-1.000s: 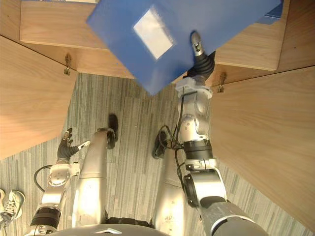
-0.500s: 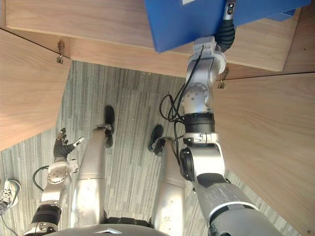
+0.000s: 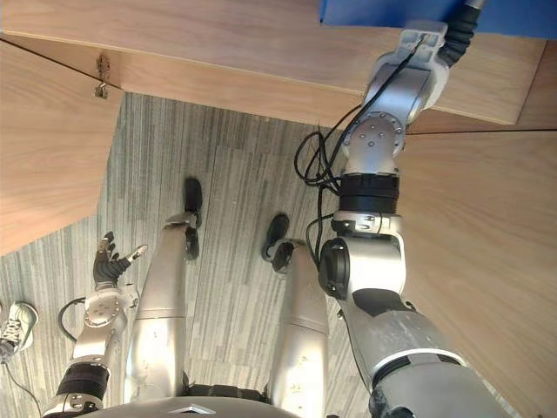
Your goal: Walk over to the cabinet, pick up the folder, carry it to the office cabinet, place the folder inside the office cabinet, then close the office cabinet door
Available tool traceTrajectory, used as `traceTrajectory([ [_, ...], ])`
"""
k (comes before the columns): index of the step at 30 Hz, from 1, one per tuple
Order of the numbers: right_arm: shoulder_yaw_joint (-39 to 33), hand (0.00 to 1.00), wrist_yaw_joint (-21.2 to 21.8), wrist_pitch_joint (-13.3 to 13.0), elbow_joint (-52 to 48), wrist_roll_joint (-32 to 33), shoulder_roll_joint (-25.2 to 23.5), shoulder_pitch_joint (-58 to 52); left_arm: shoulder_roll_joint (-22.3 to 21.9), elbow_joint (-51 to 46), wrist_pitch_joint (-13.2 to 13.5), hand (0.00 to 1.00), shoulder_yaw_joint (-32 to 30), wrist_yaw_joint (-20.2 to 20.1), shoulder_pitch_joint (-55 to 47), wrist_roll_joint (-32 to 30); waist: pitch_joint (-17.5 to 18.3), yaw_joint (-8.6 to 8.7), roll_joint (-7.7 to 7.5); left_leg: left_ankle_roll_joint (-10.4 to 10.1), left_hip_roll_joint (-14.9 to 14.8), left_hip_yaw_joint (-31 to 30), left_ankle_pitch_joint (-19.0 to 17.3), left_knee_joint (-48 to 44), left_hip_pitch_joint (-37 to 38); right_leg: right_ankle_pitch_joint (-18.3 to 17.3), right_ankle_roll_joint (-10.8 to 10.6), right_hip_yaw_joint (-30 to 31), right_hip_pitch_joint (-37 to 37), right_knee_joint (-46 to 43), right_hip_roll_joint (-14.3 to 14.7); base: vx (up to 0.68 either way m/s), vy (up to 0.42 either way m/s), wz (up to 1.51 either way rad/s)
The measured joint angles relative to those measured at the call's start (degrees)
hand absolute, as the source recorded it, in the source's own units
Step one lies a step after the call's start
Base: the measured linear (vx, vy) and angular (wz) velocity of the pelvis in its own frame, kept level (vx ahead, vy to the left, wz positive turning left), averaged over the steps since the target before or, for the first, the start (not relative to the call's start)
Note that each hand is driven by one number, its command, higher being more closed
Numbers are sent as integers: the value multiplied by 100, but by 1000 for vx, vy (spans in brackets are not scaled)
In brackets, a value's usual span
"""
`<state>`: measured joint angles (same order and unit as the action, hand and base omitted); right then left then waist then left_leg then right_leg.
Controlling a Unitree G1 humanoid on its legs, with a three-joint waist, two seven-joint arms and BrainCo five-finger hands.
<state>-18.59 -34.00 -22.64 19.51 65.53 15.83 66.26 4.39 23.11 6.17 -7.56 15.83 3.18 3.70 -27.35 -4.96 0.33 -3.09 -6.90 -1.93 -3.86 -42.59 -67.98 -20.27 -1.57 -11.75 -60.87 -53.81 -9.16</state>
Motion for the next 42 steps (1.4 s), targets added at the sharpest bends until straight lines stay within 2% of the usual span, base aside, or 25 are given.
traceTrajectory([
  [3,-85,100,-122,-104,0,55,83,1,1,-10,0,0,2,0,0,7,0,8,0,-4,1,-1,52,81,0,13,13,-17,-13,34,1,-5,-4,3],
  [4,-98,0,-155,-110,0,56,123,0,3,-16,0,0,1,0,0,16,1,16,0,-7,1,-9,65,102,1,18,20,-27,-15,46,4,0,0,0],
  [10,10,0,-109,-75,3,63,366,53,5,-236,6,0,31,-3,-5,57,3,40,0,-12,-2,-10,95,151,1,52,42,-38,-18,88,9,0,0,0],
  [19,453,0,272,263,404,35,622,254,11,-325,7,0,50,-7,-8,64,7,54,0,-2,-9,11,114,167,-7,90,54,-33,-34,112,9,0,0,0],
  [25,517,0,285,322,405,-57,650,262,23,-402,8,0,54,-6,-7,63,56,55,-25,0,-45,33,113,119,-81,108,64,-9,-118,90,36,-7,4,-3],
  [28,669,0,329,433,457,-73,767,262,24,-440,8,0,53,-8,-8,63,57,69,-25,0,-60,33,113,96,-91,116,67,-8,-126,77,44,-5,2,-1],
  [34,914,0,624,673,646,-315,945,255,54,-457,20,0,54,-121,-5,65,66,157,-24,28,-81,59,132,89,-88,184,60,8,-125,102,55,-6,5,-1],
  [42,943,0,835,868,628,-757,1138,9,82,-450,16,0,75,-131,3,67,67,160,-23,67,-100,91,158,94,-78,264,51,24,-113,162,69,-9,7,-2],
])
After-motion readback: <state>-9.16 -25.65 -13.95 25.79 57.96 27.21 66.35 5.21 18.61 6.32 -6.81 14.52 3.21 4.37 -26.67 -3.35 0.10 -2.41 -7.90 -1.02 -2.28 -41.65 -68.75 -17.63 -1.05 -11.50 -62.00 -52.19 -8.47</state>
